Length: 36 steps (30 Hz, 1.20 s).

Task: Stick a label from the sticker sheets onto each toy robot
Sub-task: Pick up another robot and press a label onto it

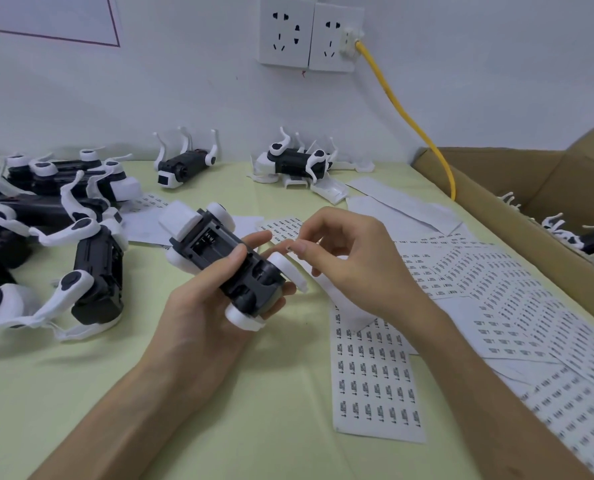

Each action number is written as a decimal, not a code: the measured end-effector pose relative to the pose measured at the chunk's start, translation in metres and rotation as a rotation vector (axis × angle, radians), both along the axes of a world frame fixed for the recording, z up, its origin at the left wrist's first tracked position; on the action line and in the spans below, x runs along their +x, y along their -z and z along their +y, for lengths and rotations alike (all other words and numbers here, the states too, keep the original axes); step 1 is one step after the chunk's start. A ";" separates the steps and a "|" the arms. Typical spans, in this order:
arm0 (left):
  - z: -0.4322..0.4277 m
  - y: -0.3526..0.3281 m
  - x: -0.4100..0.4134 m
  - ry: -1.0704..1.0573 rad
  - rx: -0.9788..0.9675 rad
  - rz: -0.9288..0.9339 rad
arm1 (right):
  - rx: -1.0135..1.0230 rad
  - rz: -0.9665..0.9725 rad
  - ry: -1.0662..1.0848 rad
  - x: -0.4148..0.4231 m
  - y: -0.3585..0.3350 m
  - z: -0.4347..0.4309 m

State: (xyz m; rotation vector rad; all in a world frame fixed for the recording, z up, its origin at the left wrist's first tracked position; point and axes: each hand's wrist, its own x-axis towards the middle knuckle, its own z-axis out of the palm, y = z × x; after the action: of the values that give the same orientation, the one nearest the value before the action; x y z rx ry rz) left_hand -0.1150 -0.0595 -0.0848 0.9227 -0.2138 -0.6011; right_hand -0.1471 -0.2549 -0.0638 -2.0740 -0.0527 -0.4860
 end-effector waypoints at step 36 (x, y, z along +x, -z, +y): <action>-0.003 0.003 0.001 0.014 -0.049 -0.057 | 0.790 0.285 -0.017 0.007 0.011 0.019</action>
State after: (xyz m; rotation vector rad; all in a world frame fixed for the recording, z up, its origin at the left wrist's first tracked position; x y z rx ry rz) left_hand -0.1139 -0.0622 -0.0877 0.8927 -0.2852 -0.5807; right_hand -0.1402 -0.2360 -0.0751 -1.3415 0.2529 -0.1484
